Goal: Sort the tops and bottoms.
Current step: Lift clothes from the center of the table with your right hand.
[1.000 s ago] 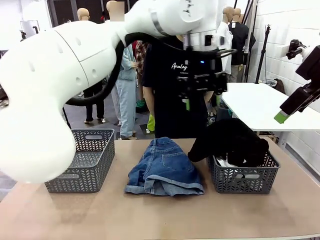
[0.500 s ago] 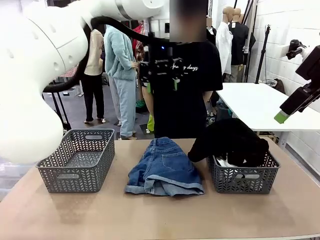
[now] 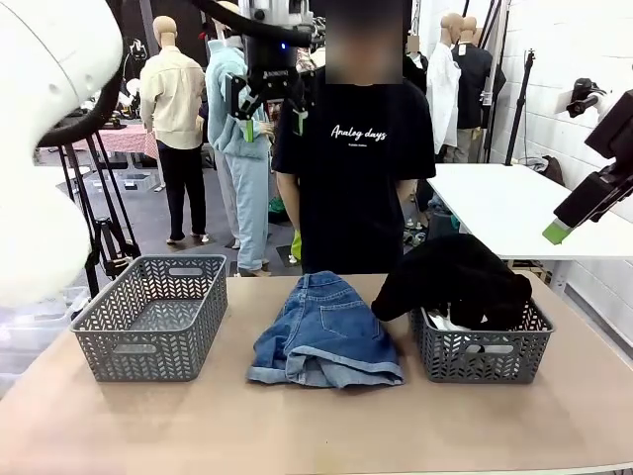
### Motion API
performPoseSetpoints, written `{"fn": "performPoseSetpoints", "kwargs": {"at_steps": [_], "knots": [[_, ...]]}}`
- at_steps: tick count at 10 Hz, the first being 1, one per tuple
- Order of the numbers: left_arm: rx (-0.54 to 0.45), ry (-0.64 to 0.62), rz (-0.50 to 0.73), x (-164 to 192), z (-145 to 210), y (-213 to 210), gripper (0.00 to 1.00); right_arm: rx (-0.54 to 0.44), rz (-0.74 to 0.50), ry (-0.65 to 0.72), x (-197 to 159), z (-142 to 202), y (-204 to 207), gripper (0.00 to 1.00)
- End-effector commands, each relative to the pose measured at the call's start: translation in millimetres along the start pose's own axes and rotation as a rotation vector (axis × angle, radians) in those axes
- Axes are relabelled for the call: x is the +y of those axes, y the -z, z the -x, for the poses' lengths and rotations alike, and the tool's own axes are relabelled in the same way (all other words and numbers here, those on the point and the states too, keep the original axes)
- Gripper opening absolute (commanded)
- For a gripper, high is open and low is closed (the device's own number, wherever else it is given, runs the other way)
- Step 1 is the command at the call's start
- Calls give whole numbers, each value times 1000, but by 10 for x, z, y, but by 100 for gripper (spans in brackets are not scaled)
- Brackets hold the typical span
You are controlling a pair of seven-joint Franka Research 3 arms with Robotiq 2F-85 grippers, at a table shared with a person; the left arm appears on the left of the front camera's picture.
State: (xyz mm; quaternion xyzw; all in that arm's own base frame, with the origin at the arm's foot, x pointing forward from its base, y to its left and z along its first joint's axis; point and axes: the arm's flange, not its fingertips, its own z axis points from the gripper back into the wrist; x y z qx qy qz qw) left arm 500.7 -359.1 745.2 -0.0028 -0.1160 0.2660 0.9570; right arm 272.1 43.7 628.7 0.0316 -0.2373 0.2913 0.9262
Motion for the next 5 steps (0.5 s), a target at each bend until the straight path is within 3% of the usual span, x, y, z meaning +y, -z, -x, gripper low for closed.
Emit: {"fn": "performPoseSetpoints", "kwargs": {"at_steps": [1,5], "knots": [[16,49,-24,-63,14,140,96,13,4,2,5,4,6,100],[16,49,-24,-63,14,140,96,13,4,2,5,4,6,100]]}}
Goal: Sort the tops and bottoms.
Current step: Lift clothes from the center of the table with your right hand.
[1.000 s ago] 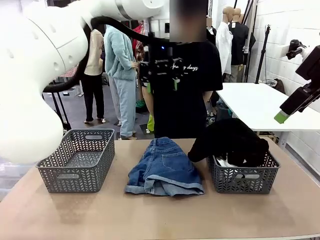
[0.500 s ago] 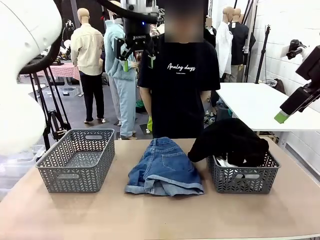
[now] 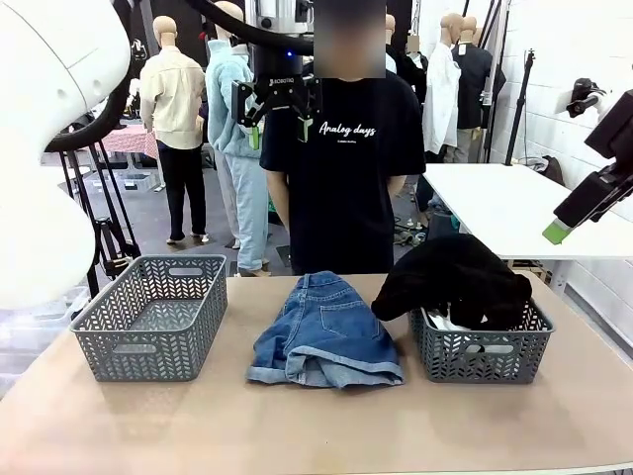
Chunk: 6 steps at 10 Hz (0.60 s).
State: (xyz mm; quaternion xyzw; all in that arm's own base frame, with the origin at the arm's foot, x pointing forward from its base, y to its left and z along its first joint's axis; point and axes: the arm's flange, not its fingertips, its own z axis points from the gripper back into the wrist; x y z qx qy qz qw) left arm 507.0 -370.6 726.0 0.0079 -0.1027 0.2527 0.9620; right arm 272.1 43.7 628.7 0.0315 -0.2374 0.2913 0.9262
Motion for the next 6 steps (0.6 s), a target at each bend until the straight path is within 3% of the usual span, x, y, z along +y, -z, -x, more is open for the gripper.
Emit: {"fn": "performPoseSetpoints", "kwargs": {"at_steps": [1,3,4,5,6], "knots": [[-2,-2,3,13,-1,-23,96,13,4,2,5,4,7,100],[51,-39,-95,519,-282,703,96,13,4,2,5,4,7,100],[76,43,-50,874,-342,1049,96,13,4,2,5,4,7,100],[192,217,-58,1222,-390,1323,96,13,4,2,5,4,7,100],[232,220,-22,1540,-468,1495,96,13,4,2,5,4,7,100]]}}
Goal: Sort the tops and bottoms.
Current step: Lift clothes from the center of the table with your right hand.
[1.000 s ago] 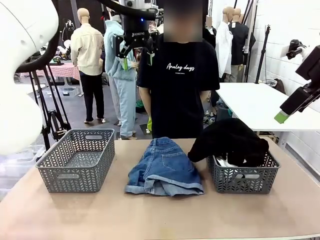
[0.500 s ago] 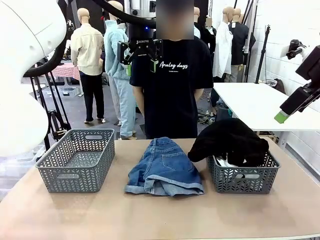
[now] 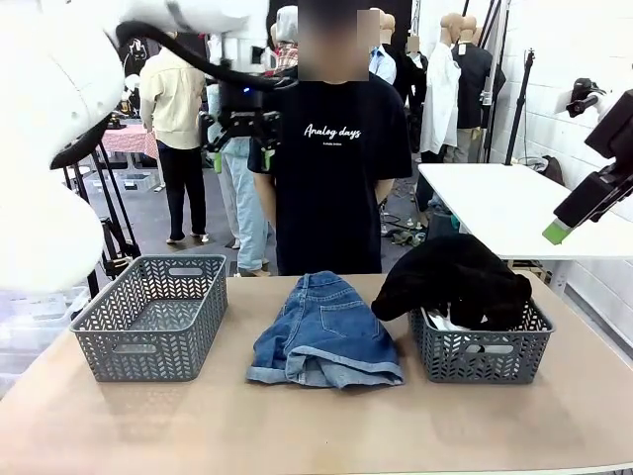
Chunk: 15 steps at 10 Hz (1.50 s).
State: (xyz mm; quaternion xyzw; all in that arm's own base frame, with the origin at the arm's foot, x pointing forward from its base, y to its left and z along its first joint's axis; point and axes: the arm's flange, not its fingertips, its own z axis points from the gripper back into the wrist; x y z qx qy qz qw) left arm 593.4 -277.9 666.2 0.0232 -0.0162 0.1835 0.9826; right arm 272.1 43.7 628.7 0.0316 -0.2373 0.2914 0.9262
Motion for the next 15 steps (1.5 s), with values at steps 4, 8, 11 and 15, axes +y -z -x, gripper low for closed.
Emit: {"fn": "performPoseSetpoints", "kwargs": {"at_steps": [4,8,11,15], "knots": [[317,221,262,1877,895,1197,96,13,4,2,5,4,6,100],[319,60,226,2324,1279,1314,96,13,4,2,5,4,6,100],[361,75,210,2203,906,1015,96,13,4,2,5,4,6,100],[361,75,210,2203,906,1015,96,10,-174,-258,12,-656,567,100]]}}
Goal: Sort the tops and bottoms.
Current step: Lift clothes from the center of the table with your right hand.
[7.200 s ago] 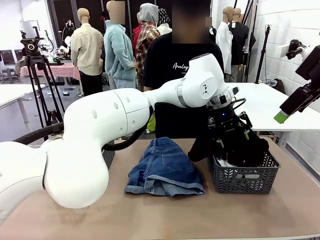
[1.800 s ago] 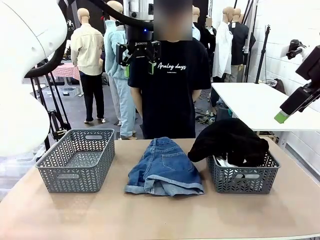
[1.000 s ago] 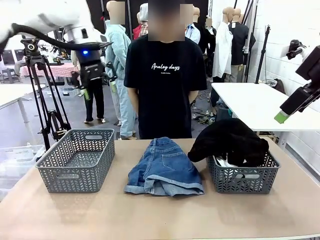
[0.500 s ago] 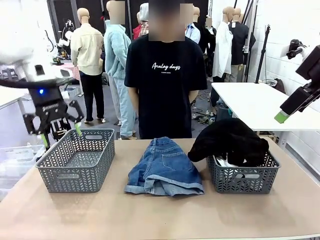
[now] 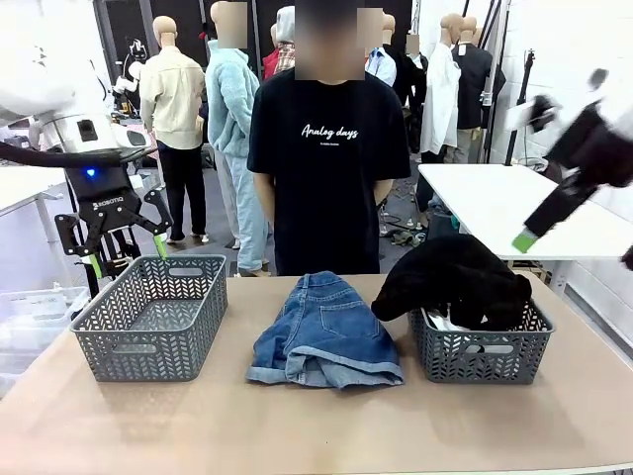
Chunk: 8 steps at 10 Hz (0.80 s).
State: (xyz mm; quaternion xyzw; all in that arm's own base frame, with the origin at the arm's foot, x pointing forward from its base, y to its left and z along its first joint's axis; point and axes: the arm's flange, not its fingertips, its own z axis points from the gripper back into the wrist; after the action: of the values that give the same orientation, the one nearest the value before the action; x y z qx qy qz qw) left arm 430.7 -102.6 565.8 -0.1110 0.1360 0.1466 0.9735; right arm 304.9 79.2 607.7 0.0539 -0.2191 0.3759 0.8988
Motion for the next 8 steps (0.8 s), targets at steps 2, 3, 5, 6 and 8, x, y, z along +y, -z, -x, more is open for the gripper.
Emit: {"fn": "performPoseSetpoints", "kwargs": {"at_steps": [2,3,5,6,8], "knots": [[13,2,0,14,-3,-48,96,-7,-178,-230,-109,-990,621,100],[13,2,0,14,-3,-48,96,-24,-231,-262,-99,-1249,869,100],[13,2,0,14,-3,-48,96,-35,-288,-335,4,-1719,1409,100],[13,2,0,14,-3,-48,96,-22,-293,-346,1,-1871,1667,100],[13,2,0,14,-3,-48,96,6,-323,-299,-66,-2006,1995,100]]}}
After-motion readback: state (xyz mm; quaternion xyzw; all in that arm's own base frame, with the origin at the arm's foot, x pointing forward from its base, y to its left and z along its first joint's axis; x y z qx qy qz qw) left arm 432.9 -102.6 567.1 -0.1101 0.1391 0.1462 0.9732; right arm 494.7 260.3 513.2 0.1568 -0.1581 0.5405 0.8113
